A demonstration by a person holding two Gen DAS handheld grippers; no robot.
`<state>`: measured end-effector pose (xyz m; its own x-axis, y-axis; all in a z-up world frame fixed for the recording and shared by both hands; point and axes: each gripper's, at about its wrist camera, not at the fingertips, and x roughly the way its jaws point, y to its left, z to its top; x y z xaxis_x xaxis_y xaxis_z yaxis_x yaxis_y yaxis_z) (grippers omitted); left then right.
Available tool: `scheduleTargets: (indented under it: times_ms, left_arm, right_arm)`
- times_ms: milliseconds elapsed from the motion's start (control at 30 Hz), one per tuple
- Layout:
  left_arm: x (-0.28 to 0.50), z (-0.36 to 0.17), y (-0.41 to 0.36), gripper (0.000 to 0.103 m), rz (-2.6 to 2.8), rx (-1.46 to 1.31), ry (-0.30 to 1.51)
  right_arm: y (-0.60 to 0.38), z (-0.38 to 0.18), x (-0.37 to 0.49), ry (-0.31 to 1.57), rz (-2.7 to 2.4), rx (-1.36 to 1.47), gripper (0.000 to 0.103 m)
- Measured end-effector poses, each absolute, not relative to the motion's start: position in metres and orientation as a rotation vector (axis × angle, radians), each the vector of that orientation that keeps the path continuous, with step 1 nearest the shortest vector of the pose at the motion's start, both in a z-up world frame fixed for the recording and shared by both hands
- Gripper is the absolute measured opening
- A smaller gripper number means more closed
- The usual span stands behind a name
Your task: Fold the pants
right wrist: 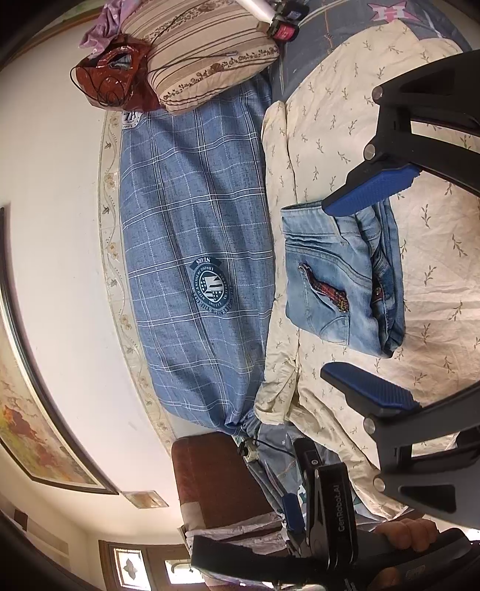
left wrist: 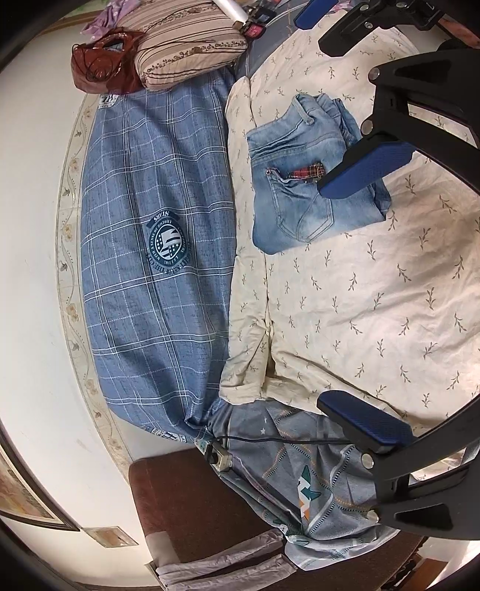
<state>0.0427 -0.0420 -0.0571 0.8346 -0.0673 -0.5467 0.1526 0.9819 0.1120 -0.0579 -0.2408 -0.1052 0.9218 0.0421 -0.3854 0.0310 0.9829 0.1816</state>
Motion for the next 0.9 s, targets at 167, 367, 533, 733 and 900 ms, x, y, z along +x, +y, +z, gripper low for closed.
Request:
scheduleTargets:
  times_ms: [167,367,533,733,900]
  left_arm:
    - [0.043,-0.053,-0.039,0.103,-0.109,0.152,0.558]
    - [0.040,-0.048,-0.036,0.103,-0.110,0.144,0.548]
    - [0.037,-0.044,-0.034,0.103,-0.106,0.139,0.541]
    - [0.036,-0.043,-0.035,0.103,-0.106,0.135,0.543]
    - [0.036,-0.042,-0.036,0.103,-0.115,0.129,0.547]
  right_arm:
    - [-0.238,-0.103,-0.057,0.396,0.012,0.179,0.084]
    - [-0.233,-0.098,-0.056,0.388,0.025,0.172,0.084]
    - [-0.230,-0.096,-0.058,0.384,0.031,0.165,0.084]
    - [-0.232,-0.097,-0.056,0.392,0.033,0.171,0.084]
    - [-0.233,-0.098,-0.055,0.392,0.029,0.175,0.084]
